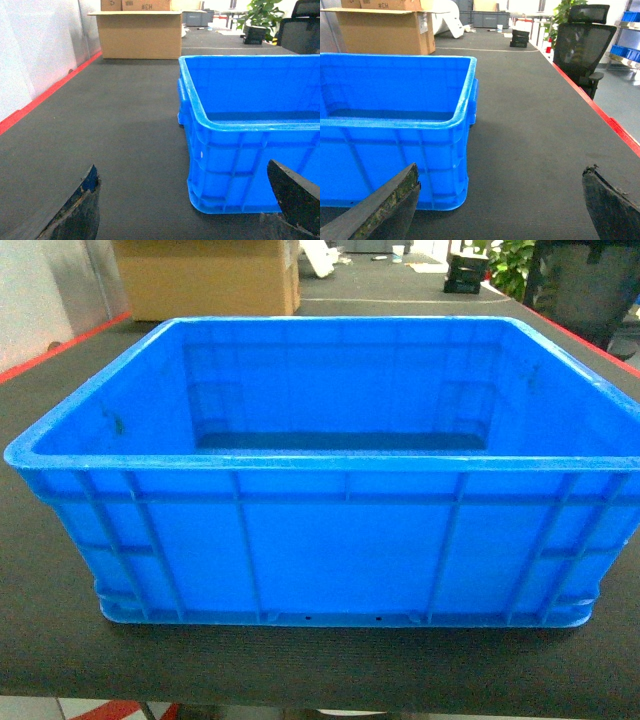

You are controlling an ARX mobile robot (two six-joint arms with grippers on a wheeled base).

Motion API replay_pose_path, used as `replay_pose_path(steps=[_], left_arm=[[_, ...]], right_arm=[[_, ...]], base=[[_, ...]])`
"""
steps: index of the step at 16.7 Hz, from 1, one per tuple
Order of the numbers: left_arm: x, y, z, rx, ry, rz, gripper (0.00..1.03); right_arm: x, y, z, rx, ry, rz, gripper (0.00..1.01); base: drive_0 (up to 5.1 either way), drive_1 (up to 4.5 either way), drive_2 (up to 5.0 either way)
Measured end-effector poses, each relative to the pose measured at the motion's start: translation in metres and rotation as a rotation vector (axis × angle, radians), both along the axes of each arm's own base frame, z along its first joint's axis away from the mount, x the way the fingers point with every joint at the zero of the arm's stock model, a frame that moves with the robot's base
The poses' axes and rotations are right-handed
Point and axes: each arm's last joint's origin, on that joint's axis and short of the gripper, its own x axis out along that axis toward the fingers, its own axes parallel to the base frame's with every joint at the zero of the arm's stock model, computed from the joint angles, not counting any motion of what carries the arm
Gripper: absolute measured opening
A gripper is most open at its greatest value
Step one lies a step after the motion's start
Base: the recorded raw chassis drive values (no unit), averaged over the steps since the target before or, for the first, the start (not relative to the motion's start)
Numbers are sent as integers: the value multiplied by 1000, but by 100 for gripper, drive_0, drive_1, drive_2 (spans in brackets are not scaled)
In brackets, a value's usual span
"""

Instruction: Place box next to blue box on left shelf

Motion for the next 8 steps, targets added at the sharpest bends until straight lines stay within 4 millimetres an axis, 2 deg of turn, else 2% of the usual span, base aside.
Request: replay_pose_path(steps=[8], left_arm=[[0,0,0,0,0,0,98]], right_arm=[[0,0,0,0,0,0,98]], base=[[0,0,0]])
